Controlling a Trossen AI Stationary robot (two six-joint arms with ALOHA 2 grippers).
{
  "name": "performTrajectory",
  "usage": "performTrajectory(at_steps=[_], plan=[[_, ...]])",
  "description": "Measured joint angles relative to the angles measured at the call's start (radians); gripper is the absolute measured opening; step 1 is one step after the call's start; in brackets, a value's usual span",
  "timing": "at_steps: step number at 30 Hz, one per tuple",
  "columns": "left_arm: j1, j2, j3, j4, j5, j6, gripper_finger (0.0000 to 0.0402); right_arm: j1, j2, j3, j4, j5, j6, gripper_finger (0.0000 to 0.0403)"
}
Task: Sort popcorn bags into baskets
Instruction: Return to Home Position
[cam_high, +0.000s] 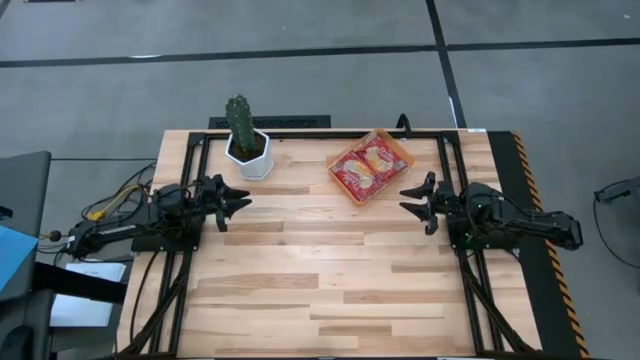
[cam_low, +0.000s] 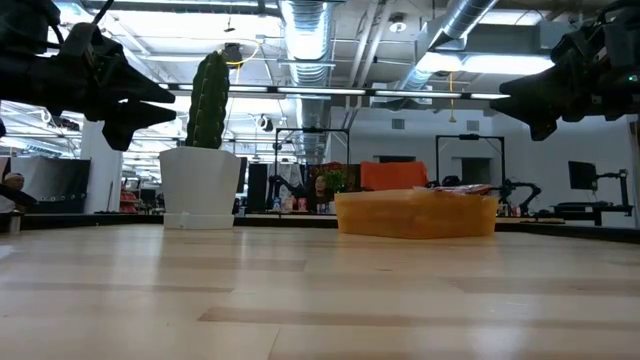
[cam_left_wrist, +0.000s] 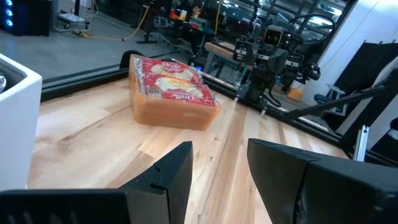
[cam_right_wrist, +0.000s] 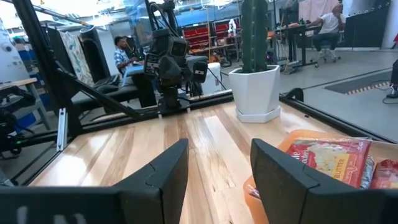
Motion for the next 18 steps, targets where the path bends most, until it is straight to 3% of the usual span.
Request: performTrajectory(at_steps=[18], plan=[[0.0, 0.0, 0.0, 0.0, 0.0, -0.001, 0.0144, 0.0, 0.0, -0.001, -0.003, -0.001, 0.001, 0.02]])
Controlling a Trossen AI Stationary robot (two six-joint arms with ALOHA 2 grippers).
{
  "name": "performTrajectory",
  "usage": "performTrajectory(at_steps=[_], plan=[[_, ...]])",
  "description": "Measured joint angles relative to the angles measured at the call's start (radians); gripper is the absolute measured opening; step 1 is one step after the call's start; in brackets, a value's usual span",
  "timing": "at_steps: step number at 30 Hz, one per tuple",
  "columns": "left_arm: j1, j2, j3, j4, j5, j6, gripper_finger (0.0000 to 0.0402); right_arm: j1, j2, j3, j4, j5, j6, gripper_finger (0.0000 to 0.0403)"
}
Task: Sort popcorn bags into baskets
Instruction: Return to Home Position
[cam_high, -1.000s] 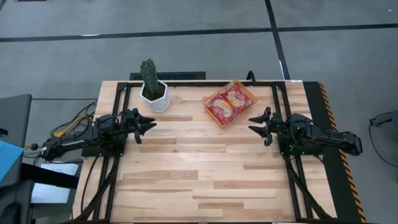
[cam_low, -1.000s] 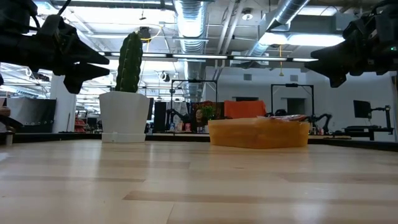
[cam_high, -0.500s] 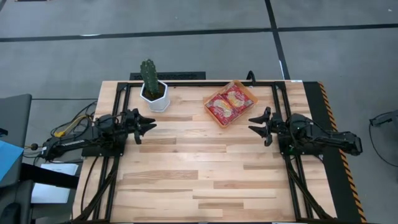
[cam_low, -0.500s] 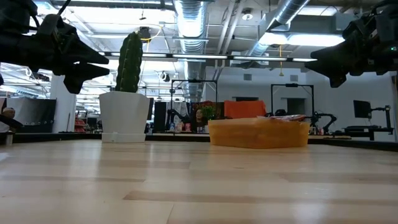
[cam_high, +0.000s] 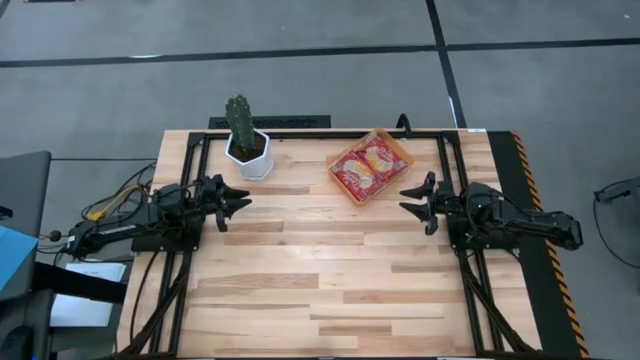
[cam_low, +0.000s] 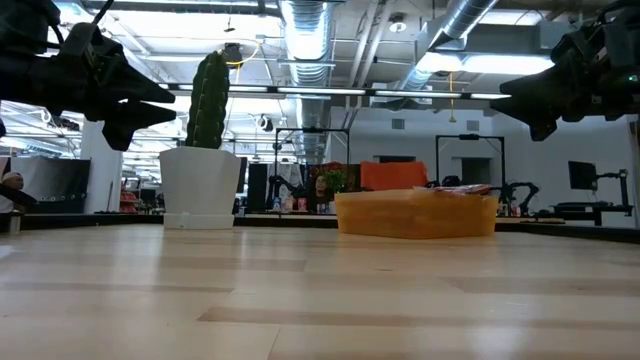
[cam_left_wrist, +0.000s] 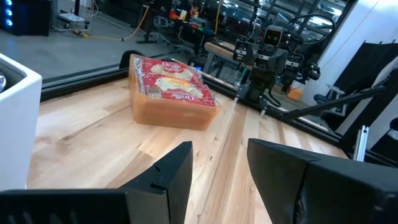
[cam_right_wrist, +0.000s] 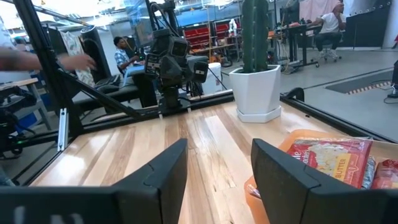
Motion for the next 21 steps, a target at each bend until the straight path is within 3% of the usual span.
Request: performTrajectory(at_steps=[21], plan=[[0.0, 0.0, 0.0, 0.0, 0.0, -0.001, 0.0144, 0.0, 0.0, 0.0, 0.0, -0.001, -0.001, 0.0199]])
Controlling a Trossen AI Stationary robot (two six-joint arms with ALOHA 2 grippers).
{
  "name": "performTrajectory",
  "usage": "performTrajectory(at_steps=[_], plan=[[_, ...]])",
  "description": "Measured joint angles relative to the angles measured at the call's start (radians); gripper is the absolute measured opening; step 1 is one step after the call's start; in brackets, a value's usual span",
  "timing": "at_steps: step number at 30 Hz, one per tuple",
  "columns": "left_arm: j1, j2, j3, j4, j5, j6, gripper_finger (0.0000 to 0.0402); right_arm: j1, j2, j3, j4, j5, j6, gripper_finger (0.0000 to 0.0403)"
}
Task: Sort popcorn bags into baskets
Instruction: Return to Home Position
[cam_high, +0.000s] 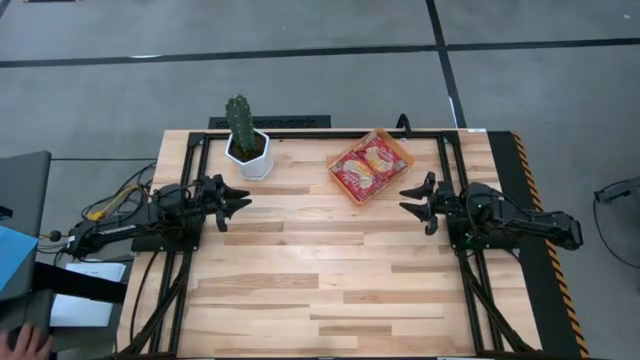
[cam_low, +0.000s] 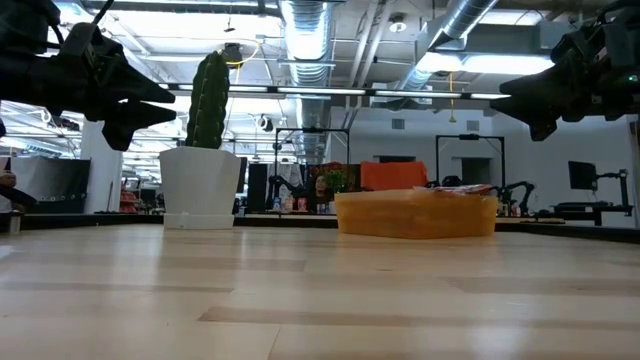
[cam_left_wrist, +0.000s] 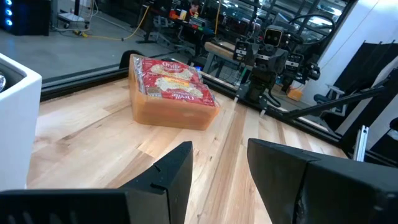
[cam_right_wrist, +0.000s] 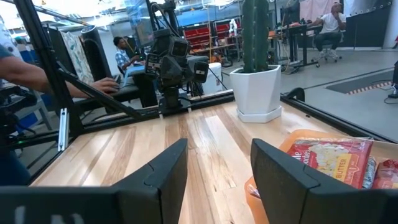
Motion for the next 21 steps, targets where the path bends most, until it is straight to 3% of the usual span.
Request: performTrajectory(at_steps=[21], plan=[[0.0, 0.0, 0.0, 0.0, 0.0, 0.0, 0.0144, 0.0, 0.0, 0.0, 0.0, 0.0, 0.0, 0.0195]])
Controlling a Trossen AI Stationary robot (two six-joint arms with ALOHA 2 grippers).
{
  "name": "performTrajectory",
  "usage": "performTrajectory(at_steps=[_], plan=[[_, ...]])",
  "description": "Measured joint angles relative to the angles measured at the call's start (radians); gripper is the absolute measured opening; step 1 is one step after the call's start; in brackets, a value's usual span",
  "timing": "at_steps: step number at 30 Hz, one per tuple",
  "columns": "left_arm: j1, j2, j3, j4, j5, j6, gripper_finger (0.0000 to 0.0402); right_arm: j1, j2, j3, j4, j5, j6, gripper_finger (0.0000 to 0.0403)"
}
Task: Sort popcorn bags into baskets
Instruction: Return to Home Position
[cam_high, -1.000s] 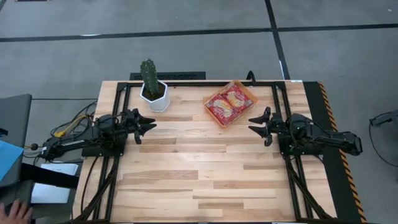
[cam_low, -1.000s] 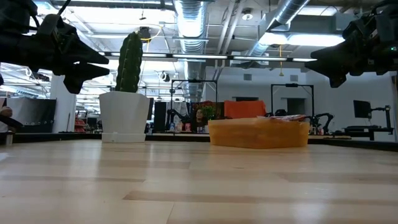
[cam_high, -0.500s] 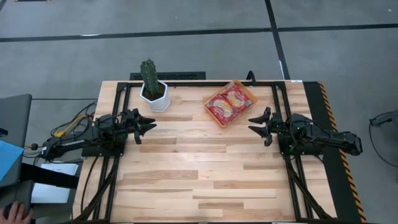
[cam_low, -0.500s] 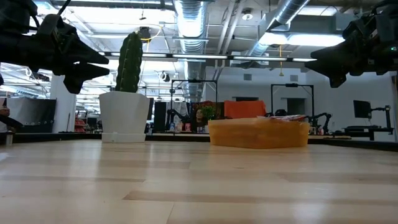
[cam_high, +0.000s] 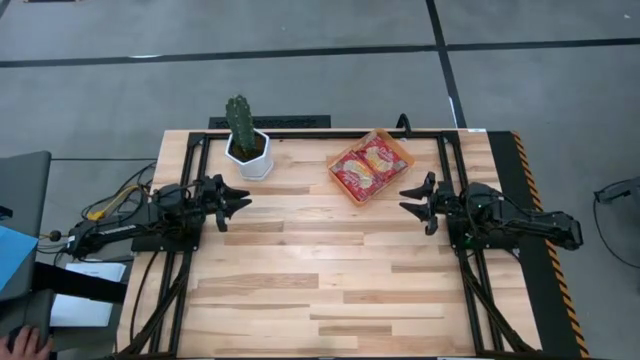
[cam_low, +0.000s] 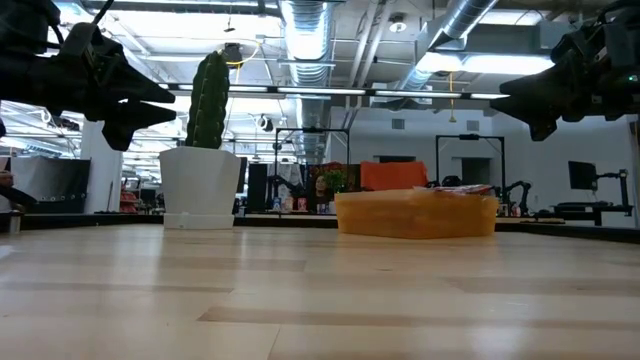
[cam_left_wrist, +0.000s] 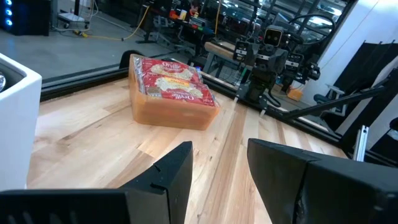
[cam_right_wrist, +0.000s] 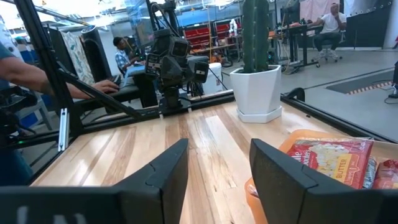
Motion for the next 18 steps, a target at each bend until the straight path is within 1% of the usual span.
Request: performTrajectory(at_steps=[5, 18], plan=[[0.0, 0.0, 0.0, 0.0, 0.0, 0.0, 0.0144, 0.0, 0.0, 0.0, 0.0, 0.0, 0.0, 0.0196], [0.0, 0.0, 0.0, 0.0, 0.0, 0.0, 0.0144, 0.0, 0.0, 0.0, 0.0, 0.0, 0.0, 0.0182]])
